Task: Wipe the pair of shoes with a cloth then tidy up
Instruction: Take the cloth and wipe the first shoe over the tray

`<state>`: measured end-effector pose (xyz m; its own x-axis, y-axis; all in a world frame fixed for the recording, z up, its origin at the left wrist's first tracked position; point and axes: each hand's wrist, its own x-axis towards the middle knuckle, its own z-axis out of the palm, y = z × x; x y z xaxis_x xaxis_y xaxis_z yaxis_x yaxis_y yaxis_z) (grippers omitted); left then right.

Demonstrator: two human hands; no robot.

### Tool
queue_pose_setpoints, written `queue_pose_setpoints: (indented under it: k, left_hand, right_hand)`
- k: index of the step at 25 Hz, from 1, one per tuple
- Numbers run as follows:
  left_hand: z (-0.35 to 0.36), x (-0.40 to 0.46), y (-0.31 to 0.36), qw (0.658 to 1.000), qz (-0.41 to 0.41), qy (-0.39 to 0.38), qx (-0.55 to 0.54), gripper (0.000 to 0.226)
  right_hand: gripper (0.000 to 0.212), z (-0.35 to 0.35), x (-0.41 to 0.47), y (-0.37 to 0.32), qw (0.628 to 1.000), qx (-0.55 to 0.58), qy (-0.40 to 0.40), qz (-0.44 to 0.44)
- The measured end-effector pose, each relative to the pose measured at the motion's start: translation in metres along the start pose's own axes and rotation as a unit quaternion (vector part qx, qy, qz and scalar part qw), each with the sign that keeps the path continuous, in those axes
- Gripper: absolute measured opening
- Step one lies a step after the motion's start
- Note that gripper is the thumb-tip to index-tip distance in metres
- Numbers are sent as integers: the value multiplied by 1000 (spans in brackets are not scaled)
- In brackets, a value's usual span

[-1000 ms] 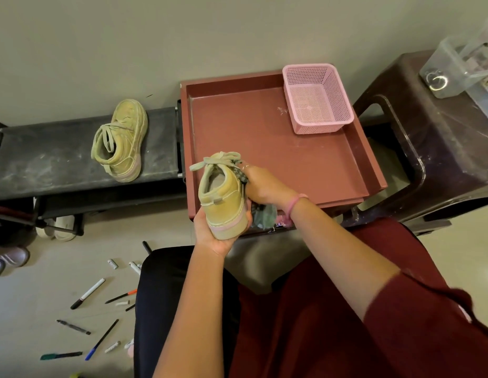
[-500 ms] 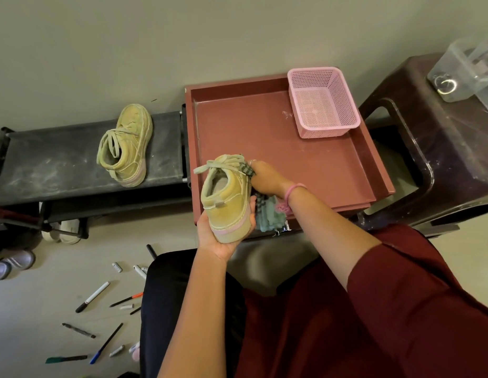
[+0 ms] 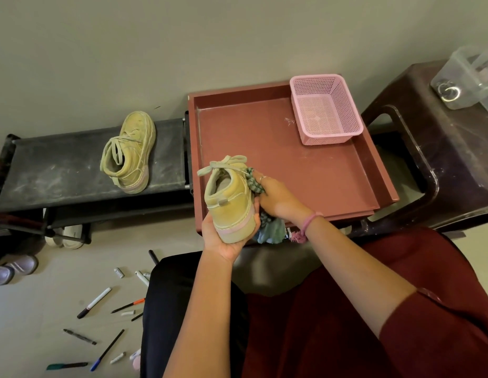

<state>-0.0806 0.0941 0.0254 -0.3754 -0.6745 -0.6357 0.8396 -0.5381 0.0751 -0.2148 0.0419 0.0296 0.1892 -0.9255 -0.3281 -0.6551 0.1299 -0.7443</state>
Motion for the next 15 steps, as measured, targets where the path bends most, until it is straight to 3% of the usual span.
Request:
queue_pose_setpoints:
  k: [2,7,12,15]
  left_hand:
    - [2,-2,-1,1000,-8,-7,-10,60]
    - [5,-7,3,999,-20,-41,-30,103]
    - [8,2,10,998,-25,-54,-34,108]
    - [10,8,12,997,-26,-54,-47,104]
  right_hand:
    - [64,-3,13,1,1000,-10,-3,14]
    - [35,-8,52,6,998,48,-27,36]
    - [21,-18,67,11,989,105,-48,88]
    - [27,-15,69,7,993,91,-28,76]
